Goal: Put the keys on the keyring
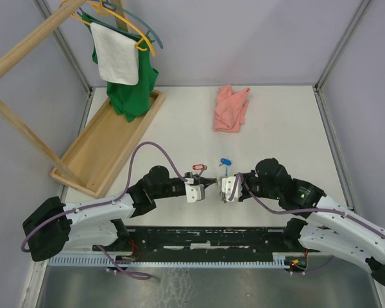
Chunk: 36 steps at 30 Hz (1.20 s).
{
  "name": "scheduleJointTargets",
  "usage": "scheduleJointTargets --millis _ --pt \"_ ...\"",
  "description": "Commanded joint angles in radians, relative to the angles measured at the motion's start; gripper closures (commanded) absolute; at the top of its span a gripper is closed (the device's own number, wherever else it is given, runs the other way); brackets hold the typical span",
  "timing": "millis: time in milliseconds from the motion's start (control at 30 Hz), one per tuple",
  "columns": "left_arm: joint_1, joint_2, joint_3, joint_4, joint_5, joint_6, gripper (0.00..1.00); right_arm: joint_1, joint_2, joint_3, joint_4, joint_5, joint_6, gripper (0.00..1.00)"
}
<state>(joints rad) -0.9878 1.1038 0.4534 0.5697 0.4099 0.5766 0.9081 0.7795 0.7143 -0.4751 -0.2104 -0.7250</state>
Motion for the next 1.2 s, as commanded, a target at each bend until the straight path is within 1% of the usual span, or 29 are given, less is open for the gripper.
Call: scheduleJointTargets --millis 0,300,1167 --pt "-0.027 0.01 0.013 0.108 -0.011 0.026 0.97 0.006 -0.035 -0.01 0.102 -0.019 -0.019 0.99" --pt "-0.044 0.05 0.03 0.113 -0.013 0.019 0.97 0.005 -0.042 -0.013 0.11 -0.01 -0.008 0.99" --pt "-0.055 0.063 0.045 0.118 -0.043 0.008 0.97 0.006 -0.018 -0.007 0.098 -0.043 0.001 0.99"
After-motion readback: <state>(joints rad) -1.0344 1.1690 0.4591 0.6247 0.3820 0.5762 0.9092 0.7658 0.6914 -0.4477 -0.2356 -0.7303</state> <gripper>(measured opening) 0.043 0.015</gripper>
